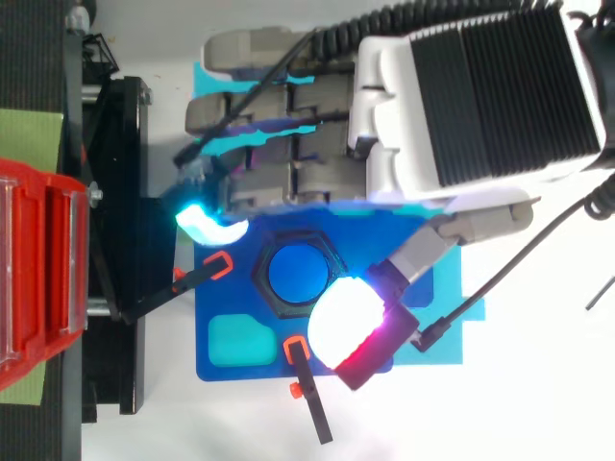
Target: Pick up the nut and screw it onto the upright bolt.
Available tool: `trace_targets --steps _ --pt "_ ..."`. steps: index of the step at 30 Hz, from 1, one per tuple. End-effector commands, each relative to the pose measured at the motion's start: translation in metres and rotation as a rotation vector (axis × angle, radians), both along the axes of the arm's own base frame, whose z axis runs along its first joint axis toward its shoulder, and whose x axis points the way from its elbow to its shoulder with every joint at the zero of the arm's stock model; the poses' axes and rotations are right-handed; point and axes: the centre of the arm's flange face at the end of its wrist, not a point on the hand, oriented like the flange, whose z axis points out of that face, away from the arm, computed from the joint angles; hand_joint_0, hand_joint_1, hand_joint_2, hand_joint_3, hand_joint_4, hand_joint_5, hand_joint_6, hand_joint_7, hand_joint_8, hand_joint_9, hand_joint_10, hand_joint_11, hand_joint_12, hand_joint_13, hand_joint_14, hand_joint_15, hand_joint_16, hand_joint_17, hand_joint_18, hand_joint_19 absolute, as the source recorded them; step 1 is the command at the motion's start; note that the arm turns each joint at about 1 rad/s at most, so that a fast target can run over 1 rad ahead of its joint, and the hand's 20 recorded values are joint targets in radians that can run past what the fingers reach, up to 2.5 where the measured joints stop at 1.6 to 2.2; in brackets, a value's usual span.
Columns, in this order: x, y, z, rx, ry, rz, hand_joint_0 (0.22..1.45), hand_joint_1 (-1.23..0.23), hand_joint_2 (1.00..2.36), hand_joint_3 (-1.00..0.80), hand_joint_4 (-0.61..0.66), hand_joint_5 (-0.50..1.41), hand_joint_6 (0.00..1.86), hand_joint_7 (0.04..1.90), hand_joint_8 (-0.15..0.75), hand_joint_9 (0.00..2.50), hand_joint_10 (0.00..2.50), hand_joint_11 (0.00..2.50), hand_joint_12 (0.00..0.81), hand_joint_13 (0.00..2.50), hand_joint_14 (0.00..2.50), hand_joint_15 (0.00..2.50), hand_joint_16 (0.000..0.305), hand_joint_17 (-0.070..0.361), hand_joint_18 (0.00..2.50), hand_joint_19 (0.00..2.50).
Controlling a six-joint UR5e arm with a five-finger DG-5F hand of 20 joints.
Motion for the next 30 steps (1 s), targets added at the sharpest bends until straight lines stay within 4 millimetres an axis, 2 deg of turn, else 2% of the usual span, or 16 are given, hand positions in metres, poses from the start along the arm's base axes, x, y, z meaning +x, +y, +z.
trace_targets --steps 1,4,10,18,30 --pt "-0.003 0.01 -0.016 0.001 0.013 -0.007 0.49 0.02 1.0 -0.5 0.11 -0.2 0.5 0.59 0.199 0.31 0.0 0.0 0.34 0.08 0.0 0.0 0.041 0.093 0.0 0.0" --pt "0.001 0.016 -0.016 0.019 -0.003 -0.023 0.49 0.07 1.0 -0.5 0.1 -0.21 0.5 0.6 0.182 0.18 0.0 0.0 0.349 0.0 0.0 0.0 0.043 0.098 0.0 0.0" --pt "0.002 0.025 -0.016 0.052 0.006 -0.014 0.48 0.14 1.0 -0.5 0.08 -0.22 0.5 0.61 0.161 0.0 0.0 0.0 0.355 0.0 0.0 0.0 0.046 0.104 0.0 0.0" --pt "0.001 0.028 -0.017 0.048 0.014 -0.013 0.48 0.14 1.0 -0.5 0.11 -0.2 0.5 0.63 0.167 0.01 0.0 0.0 0.357 0.0 0.0 0.0 0.048 0.107 0.0 0.0" --pt "-0.001 0.023 -0.019 0.038 0.029 -0.019 0.49 0.06 1.0 -0.5 0.22 -0.13 0.5 0.99 0.208 0.16 0.0 0.0 0.353 0.0 0.0 0.0 0.044 0.099 0.0 0.0"
